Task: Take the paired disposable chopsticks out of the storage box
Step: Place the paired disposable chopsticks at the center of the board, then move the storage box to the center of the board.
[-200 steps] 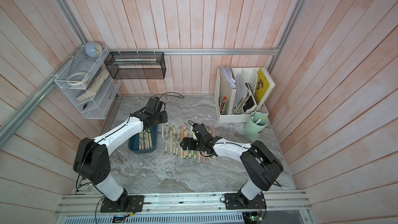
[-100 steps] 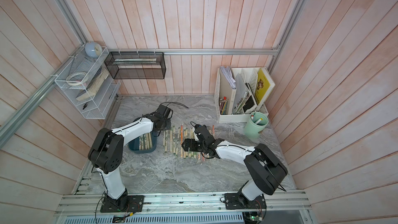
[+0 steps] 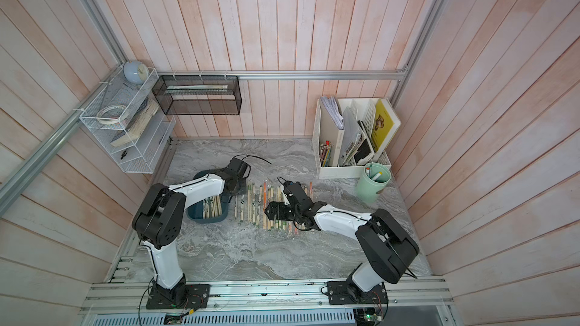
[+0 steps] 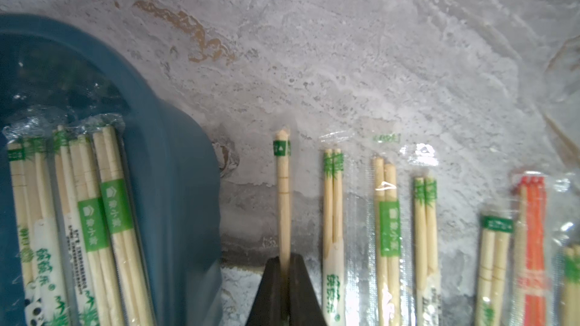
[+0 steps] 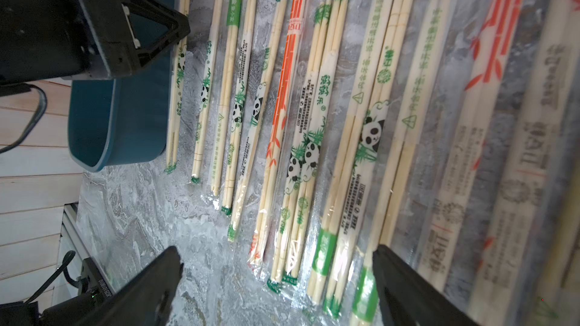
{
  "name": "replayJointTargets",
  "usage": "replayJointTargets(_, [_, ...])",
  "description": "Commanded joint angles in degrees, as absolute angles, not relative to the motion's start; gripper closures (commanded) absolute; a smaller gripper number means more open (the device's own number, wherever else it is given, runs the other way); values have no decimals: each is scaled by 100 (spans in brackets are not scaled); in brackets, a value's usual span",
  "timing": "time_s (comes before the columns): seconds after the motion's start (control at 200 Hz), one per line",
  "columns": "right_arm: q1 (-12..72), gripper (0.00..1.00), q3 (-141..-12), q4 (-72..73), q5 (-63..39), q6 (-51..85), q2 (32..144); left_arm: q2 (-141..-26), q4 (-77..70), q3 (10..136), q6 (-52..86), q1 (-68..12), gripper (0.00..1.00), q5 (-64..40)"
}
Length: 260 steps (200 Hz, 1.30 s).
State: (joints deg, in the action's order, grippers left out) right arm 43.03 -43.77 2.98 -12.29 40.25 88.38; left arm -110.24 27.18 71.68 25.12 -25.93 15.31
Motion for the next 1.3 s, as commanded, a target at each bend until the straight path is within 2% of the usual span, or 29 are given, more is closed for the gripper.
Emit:
replayJointTargets(0.0, [4280,3,-4473,238,-1204,3989,8828,-11173,2620,7163,2539,-2584,100,1510])
replayJointTargets(0.09, [4280,3,-4499,212,-1195,3982,8833,-11232,2628,7181,2519,-2584,98,1508])
replayJointTargets(0.165, [4280,3,-4508,211,-1195,3975,8833,-11236,2611,7167,2512,-2586,83,1475])
replayJointTargets(0.245, [4280,3,-4509,211,-1195,3981,8840,-11207,2601,7163,2499,-2584,75,1401])
replayJointTargets(0.34, [4278,3,-4512,202,-1195,3981,8853,-11133,2615,7172,2506,-2584,73,1322])
replayJointTargets(0.745, [4279,3,-4579,202,-1218,3990,8953,-10459,2638,7192,2542,-2492,73,1164])
replayJointTargets(1.03, [4280,3,-4647,202,-1250,3981,9035,-10419,2384,6842,2627,-2452,73,741])
replayJointTargets(1.295, [4280,3,-4701,202,-1263,3963,9078,-10307,2404,6416,2697,-2294,73,967])
